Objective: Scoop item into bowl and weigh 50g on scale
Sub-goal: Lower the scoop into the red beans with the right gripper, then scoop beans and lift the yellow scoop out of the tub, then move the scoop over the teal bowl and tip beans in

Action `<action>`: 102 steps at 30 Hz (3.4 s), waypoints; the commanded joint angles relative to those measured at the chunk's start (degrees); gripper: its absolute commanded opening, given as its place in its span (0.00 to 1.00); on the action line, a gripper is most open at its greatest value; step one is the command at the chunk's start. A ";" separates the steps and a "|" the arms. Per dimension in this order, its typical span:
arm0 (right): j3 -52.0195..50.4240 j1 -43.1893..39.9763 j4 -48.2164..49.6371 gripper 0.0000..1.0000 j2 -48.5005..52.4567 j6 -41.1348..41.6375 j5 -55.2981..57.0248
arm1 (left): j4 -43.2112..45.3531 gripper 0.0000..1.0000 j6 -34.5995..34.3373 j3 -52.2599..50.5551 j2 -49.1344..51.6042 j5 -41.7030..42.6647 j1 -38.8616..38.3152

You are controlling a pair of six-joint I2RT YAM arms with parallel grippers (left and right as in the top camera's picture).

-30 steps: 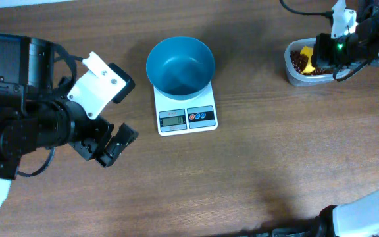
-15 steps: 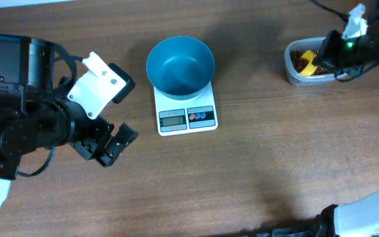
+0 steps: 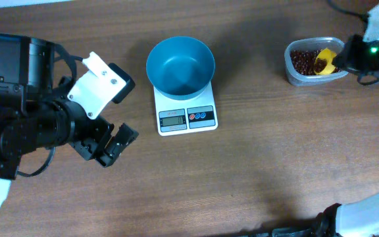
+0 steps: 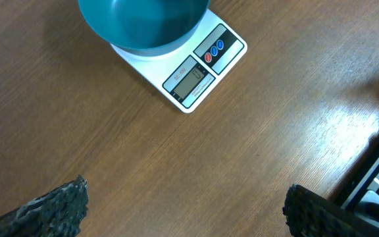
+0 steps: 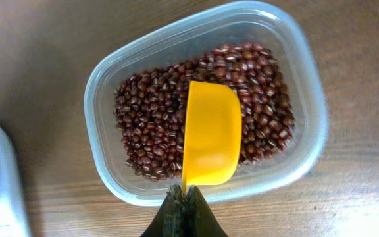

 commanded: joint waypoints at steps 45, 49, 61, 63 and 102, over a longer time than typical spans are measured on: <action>1.95 -5.14 -0.35 0.04 4.50 7.37 -13.90 | -0.02 0.99 -0.13 -0.35 -0.33 0.59 -0.17; 1.95 -7.19 -2.23 0.04 4.50 7.37 -17.59 | -0.02 0.99 -0.13 -0.35 -0.33 0.59 -0.17; 1.86 -17.49 -5.68 0.04 4.83 7.37 -31.01 | -0.02 0.99 -0.13 -0.35 -0.33 0.59 -0.17; 1.86 -18.10 -6.12 0.04 4.83 7.34 -35.67 | -0.02 0.99 -0.13 -0.35 -0.33 0.59 -0.17; 1.86 26.86 22.49 0.04 4.83 13.07 -46.21 | -0.04 0.99 -0.13 -0.35 -0.33 0.57 -0.17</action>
